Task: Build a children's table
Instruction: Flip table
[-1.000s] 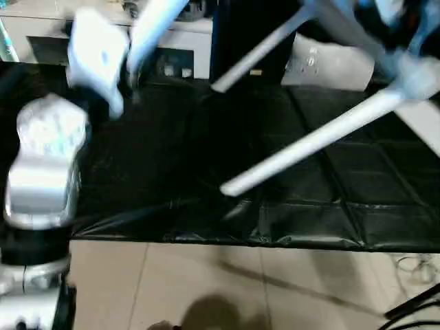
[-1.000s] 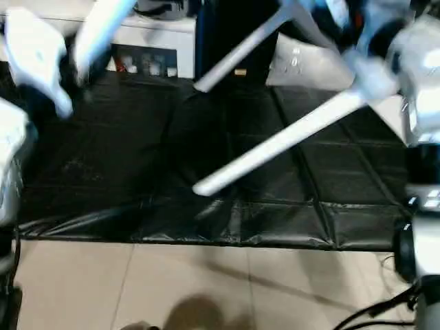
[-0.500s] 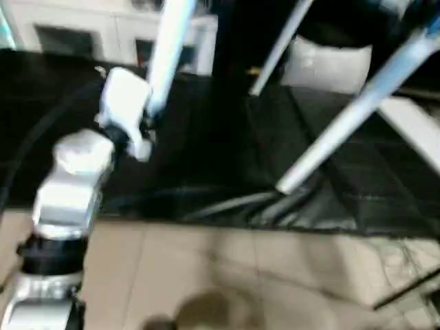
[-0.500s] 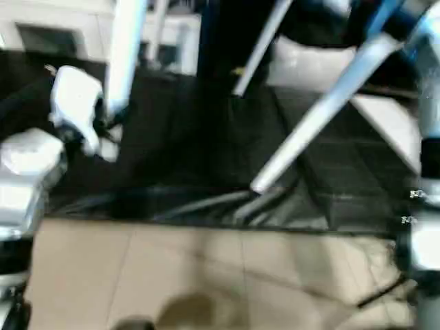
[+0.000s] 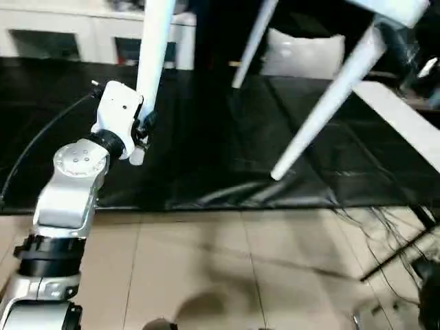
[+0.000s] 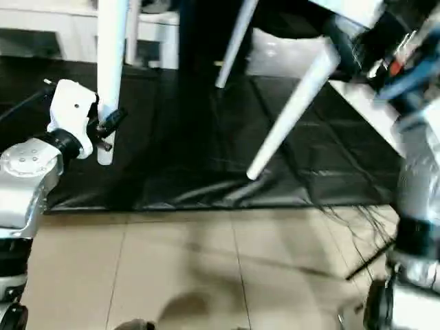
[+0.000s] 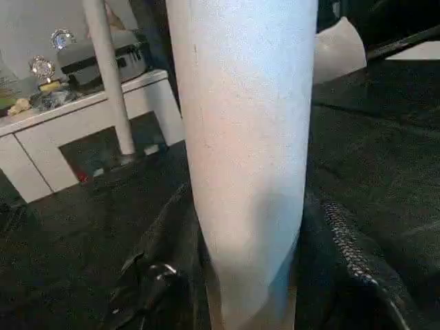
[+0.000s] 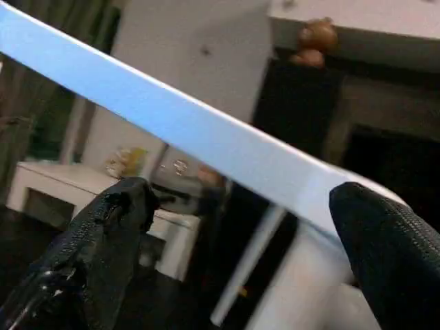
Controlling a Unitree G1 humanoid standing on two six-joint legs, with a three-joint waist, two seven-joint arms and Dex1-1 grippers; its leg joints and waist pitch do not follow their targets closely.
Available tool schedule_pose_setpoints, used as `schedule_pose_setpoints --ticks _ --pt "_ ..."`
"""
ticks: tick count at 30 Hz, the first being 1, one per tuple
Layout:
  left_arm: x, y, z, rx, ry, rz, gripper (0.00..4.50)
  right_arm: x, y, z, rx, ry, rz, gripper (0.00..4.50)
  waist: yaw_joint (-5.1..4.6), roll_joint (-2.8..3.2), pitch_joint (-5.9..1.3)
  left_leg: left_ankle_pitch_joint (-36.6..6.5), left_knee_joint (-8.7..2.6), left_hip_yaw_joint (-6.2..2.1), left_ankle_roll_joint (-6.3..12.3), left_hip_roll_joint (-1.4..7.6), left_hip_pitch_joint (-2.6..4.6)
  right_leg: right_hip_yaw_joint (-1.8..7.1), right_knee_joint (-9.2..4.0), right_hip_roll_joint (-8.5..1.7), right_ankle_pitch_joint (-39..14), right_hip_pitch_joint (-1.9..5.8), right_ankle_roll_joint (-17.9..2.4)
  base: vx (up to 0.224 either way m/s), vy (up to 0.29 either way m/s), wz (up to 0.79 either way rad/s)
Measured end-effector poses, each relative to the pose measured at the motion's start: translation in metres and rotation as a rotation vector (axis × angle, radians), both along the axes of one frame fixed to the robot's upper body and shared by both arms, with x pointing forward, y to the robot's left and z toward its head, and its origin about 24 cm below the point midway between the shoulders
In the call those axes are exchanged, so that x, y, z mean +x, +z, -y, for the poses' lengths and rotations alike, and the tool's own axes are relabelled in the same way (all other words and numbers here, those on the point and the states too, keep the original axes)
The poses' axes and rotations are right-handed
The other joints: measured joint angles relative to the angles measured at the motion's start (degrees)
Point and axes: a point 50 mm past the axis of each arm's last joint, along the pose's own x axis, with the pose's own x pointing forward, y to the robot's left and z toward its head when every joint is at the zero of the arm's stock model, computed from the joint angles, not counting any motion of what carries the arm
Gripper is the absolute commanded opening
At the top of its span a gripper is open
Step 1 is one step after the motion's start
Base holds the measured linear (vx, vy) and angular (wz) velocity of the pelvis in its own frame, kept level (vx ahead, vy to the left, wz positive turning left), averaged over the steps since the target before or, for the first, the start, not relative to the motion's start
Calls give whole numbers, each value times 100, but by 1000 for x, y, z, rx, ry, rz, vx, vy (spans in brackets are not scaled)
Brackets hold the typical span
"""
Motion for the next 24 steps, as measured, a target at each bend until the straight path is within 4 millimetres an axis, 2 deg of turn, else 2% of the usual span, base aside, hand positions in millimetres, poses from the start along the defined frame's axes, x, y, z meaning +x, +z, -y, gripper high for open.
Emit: schedule_pose_setpoints --ticks 1,2,3,4,5,6,7,8,9,10,12,14,16,17,18,19,20,21,22,23,24 --pt "3 -3 3 16 -9 -3 156 -5 -6 4 14 -34 -16 450 137 -55 -21 6 -73 267 -8 34 0 58 442 -5 -186 7 -68 -106 -52 14" --pt "3 -5 4 24 -15 4 156 -6 -8 5 34 -52 -24 450 225 -322 -120 56 -105 457 -77 38 47 257 556 7 -264 -16 138 -26 -165 14" --pt "3 -8 5 25 -16 0 156 -5 -12 3 40 -54 -44 450 199 -349 -108 -48 170 326 -232 6 1 362 602 16 -261 -144 276 -26 -165 14" --pt "1 -18 5 20 -6 -16 156 -6 -24 -2 48 -56 -95 450 292 -256 -124 -53 573 -134 -198 -32 41 350 596 98 -244 -113 294 -1 -133 -13" --pt "1 -22 2 18 9 -26 156 -7 -34 -4 50 -54 -133 450 291 -205 -121 -64 673 -381 -213 -87 204 309 580 143 -238 -102 284 0 0 0" --pt "3 -25 -1 16 31 -29 156 -9 -48 -9 60 -53 -192 450 250 -214 -85 -194 557 -427 -245 -91 296 247 518 118 -213 -98 253 0 0 0" --pt "3 -29 -2 13 45 -37 156 -10 -55 -13 63 -49 -230 450 204 -193 -77 -190 502 -409 -245 -67 289 230 461 146 -196 -92 224 -66 13 3" --pt "2 -36 -7 12 77 -47 156 -13 -71 -26 71 -25 -300 450 140 -171 -75 -190 413 -425 -246 -30 297 217 248 215 -124 -15 113 -54 40 -4" --pt "2 -40 -10 11 95 -52 156 -15 -81 -35 74 -4 -348 450 93 -146 -64 -190 340 -428 -246 -21 297 189 111 223 -36 43 36 -54 40 -4" --pt "2 -43 -12 12 107 -55 156 -18 -89 -44 73 10 -398 450 46 -193 -80 -190 281 -409 -246 -20 298 173 -20 219 97 94 -7 0 0 0" --pt "-1 -48 -14 15 114 -57 156 -23 -96 -56 80 19 -435 450 3 -243 -104 -190 245 -370 -246 -20 326 174 -103 200 162 94 26 0 0 0" --pt "-4 -52 -15 16 115 -54 156 -26 -101 -64 87 32 -460 450 -8 -259 -114 -191 230 -361 -247 -16 356 166 -138 199 146 105 55 0 0 0" --pt "-5 -52 -15 17 116 -52 156 -27 -102 -68 97 32 -477 450 -14 -252 -110 -192 170 -365 -247 10 358 61 -234 183 122 147 73 0 0 0" --pt "-5 -53 -15 17 116 -51 156 -28 -103 -69 100 26 -486 450 -11 -252 -110 -192 114 -356 -247 26 353 25 -247 181 92 207 92 -80 -8 4" --pt "-6 -53 -15 17 116 -51 156 -28 -105 -70 99 24 -493 450 16 -268 -105 -191 63 -316 -248 28 331 23 -142 174 3 193 52 -80 -8 4" --pt "-5 -53 -14 15 110 -53 156 -29 -109 -69 101 11 -514 450 71 -327 -114 -191 22 -185 -248 38 330 69 99 146 -117 172 13 -65 -52 22" --pt "-5 -54 -12 15 100 -51 156 -30 -113 -70 110 -4 -535 450 134 -471 -138 -190 1 -7 -251 33 393 237 180 93 -152 99 116 73 -119 22" --pt "-6 -55 -10 9 94 -49 156 -30 -117 -72 113 -12 -559 450 153 -557 -147 -242 95 56 -287 4 414 344 218 92 -119 -5 204 73 -119 22" --pt "-9 -59 -10 3 96 -53 156 -30 -120 -75 114 -11 -582 450 216 -464 -145 -334 254 -134 -284 9 378 318 217 108 -104 -17 230 74 -74 -12" --pt "-10 -61 -11 -4 98 -58 156 -31 -123 -77 116 -13 -596 450 234 -402 -142 -312 271 -259 -296 -27 400 266 216 122 -101 -12 233 14 18 -21" --pt "-10 -64 -12 -21 97 -72 156 -34 -131 -77 128 -33 -637 450 227 -350 -124 -236 223 -283 -384 -3 396 202 173 125 -101 0 229 14 18 -21"
